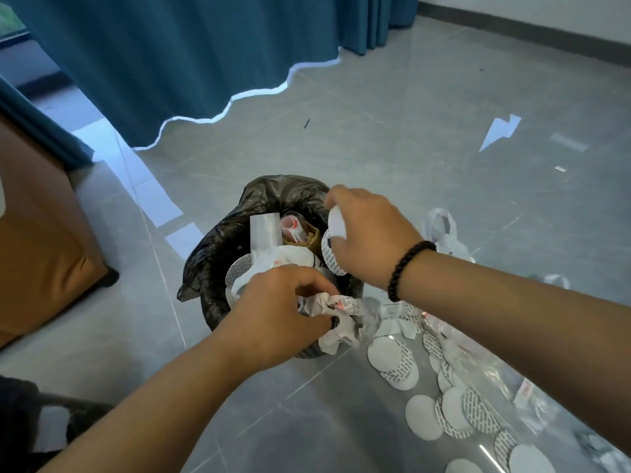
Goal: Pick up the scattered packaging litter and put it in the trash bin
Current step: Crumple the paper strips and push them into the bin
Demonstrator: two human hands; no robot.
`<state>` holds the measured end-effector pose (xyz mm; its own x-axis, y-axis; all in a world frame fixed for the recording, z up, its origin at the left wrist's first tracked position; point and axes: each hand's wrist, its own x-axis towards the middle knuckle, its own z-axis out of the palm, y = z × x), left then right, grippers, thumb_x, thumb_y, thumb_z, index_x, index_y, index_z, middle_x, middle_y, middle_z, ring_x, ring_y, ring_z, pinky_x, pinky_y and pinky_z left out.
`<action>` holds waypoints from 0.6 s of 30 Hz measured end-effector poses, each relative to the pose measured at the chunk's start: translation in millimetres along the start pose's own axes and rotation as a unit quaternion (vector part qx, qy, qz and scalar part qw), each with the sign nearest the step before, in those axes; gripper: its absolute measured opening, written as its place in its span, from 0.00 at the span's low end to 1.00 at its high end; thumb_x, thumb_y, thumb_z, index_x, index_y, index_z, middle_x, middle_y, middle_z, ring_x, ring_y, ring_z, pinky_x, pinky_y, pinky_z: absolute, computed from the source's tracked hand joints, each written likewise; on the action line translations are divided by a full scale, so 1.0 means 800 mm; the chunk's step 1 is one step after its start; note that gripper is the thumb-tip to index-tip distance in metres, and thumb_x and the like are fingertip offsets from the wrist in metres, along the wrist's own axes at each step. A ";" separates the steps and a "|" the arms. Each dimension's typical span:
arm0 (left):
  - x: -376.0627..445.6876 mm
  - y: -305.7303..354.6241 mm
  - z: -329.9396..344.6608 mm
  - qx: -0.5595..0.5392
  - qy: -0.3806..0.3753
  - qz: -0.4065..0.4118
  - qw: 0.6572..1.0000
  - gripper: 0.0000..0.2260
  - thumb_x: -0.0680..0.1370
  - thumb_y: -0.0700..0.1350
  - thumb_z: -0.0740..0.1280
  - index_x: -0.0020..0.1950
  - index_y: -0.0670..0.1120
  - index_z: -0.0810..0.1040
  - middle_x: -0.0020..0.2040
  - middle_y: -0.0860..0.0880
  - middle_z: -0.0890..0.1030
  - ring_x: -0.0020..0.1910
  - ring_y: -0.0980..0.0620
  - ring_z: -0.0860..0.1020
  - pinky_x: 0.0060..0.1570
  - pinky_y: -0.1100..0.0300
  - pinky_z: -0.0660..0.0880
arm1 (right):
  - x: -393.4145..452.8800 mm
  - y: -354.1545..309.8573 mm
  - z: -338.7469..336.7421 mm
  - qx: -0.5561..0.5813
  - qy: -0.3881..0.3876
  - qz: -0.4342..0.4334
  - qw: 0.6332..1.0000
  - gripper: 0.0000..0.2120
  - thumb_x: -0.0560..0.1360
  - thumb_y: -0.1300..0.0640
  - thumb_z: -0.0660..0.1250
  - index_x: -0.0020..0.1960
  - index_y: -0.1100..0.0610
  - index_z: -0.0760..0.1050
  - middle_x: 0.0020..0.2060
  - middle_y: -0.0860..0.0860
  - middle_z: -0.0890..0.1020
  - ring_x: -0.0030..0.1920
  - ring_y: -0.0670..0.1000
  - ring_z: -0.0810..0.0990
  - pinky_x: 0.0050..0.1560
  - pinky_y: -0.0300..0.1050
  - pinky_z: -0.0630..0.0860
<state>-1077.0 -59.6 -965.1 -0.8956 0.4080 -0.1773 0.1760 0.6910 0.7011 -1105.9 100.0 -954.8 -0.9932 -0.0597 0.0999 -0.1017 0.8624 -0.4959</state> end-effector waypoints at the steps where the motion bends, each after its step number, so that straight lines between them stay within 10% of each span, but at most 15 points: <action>1: -0.001 0.000 -0.001 -0.006 -0.004 0.003 1.000 0.10 0.68 0.44 0.77 0.42 0.59 0.81 0.42 0.63 0.82 0.45 0.65 0.79 0.49 0.64 0.79 | 0.003 -0.002 0.007 -0.021 -0.014 -0.008 1.000 0.18 0.73 0.62 0.64 0.62 0.56 0.67 0.57 0.54 0.75 0.52 0.56 0.76 0.50 0.49 0.76; 9: -0.011 0.001 -0.028 -0.204 -0.050 -0.016 0.978 0.09 0.69 0.37 0.76 0.45 0.50 0.84 0.45 0.50 0.84 0.43 0.48 0.83 0.45 0.56 0.82 | -0.015 0.019 -0.002 0.125 0.040 -0.005 0.991 0.11 0.75 0.56 0.66 0.57 0.51 0.76 0.48 0.47 0.81 0.49 0.47 0.78 0.50 0.44 0.78; 14: -0.007 0.015 -0.035 -0.414 0.020 -0.086 0.906 0.12 0.61 0.43 0.73 0.44 0.46 0.84 0.39 0.45 0.84 0.29 0.54 0.78 0.26 0.66 0.73 | -0.078 0.040 -0.024 0.544 -0.095 0.121 0.825 0.15 0.70 0.49 0.71 0.54 0.53 0.80 0.49 0.63 0.81 0.49 0.56 0.81 0.52 0.50 0.76; 18: -0.003 0.021 -0.019 -0.459 0.059 -0.126 0.877 0.10 0.62 0.42 0.72 0.42 0.42 0.83 0.36 0.43 0.82 0.28 0.55 0.77 0.27 0.66 0.75 | -0.107 0.038 -0.026 0.556 -0.062 0.108 0.822 0.19 0.67 0.52 0.75 0.57 0.54 0.79 0.44 0.64 0.83 0.48 0.64 0.81 0.53 0.49 0.77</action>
<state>-1078.2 -58.2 -942.7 -0.9043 0.2088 -0.3725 -0.3890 -0.0432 0.9202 -1022.6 141.9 -960.8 -0.9861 -0.0753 -0.1483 0.1572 -0.1292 -0.9791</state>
